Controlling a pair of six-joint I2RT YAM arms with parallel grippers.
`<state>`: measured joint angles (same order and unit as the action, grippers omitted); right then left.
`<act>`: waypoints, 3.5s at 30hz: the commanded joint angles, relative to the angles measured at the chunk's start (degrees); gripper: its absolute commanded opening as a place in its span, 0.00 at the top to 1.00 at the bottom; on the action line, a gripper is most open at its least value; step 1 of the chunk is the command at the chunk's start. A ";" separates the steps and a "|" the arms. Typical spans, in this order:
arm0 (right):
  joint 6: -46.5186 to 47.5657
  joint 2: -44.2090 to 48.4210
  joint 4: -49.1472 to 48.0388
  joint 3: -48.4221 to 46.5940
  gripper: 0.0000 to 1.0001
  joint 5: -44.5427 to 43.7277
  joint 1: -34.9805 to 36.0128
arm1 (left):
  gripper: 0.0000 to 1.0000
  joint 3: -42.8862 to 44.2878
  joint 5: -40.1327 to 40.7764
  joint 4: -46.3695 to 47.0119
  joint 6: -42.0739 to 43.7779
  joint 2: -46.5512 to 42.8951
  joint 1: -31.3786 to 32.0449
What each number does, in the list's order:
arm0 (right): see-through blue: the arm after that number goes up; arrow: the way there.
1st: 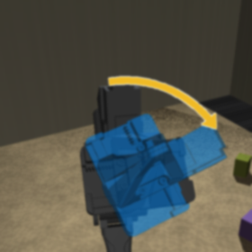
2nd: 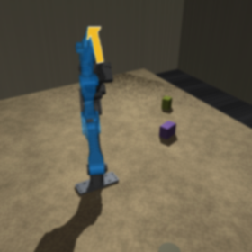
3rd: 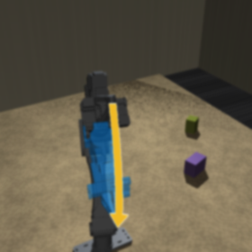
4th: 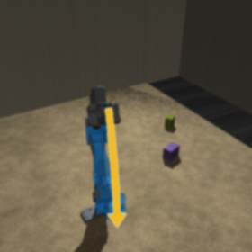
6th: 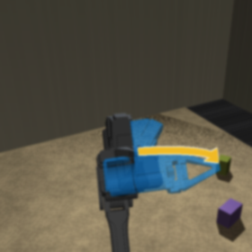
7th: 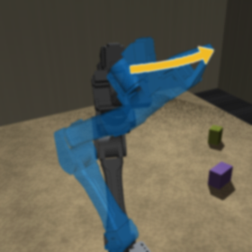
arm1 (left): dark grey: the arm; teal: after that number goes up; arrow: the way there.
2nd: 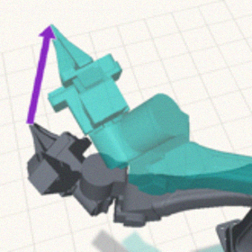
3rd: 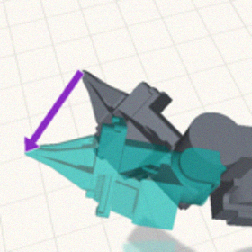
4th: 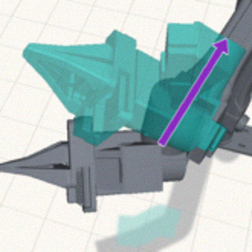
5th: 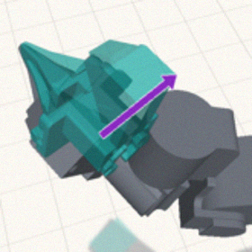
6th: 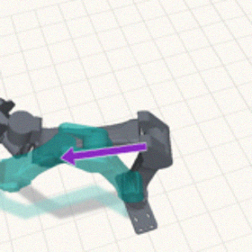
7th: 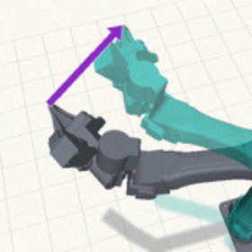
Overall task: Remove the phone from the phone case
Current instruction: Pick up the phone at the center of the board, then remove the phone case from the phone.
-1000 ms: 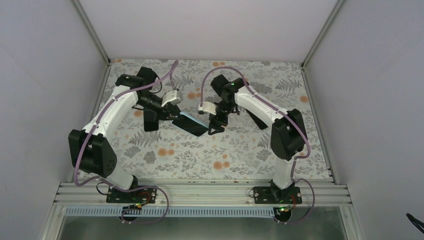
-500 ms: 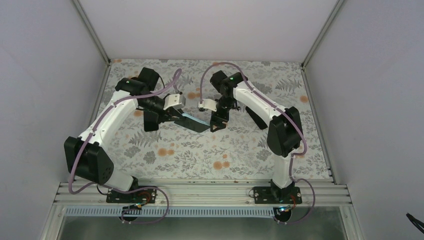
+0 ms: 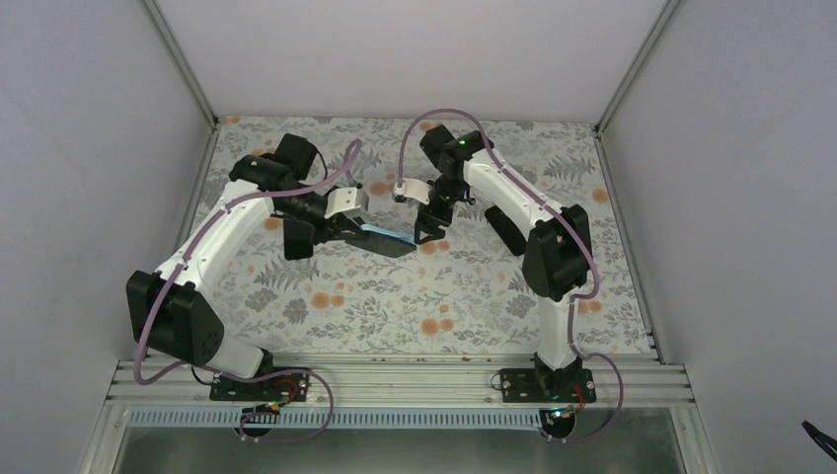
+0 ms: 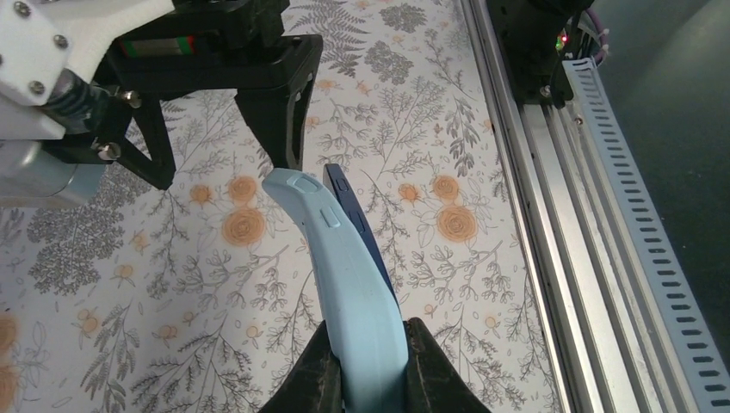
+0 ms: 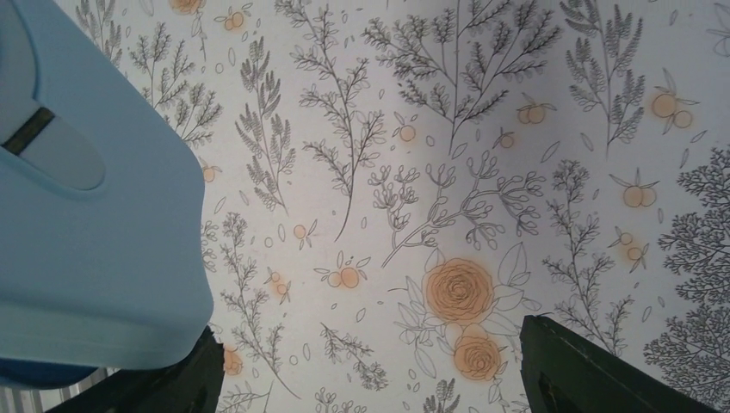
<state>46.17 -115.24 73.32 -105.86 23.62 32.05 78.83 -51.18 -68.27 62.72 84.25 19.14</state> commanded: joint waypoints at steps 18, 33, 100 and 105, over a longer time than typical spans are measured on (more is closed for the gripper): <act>-10.42 7.69 -20.72 5.33 0.15 17.85 2.66 | 0.98 5.54 -19.69 -5.16 -0.54 0.44 -3.30; -20.19 8.44 -37.79 5.05 0.10 27.49 5.50 | 0.98 12.79 -26.23 -7.33 2.00 3.07 -7.10; -34.23 0.61 -53.94 -12.31 0.97 33.62 21.21 | 0.98 15.37 -51.44 -9.52 14.72 9.12 -28.80; -32.24 3.59 -54.26 -9.77 0.97 30.19 21.18 | 0.98 15.11 -50.77 -9.51 14.33 9.34 -28.79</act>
<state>12.47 -118.85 26.00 -116.03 47.66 45.32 94.80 -89.10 -83.46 72.84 92.51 -11.90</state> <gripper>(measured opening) 0.064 0.116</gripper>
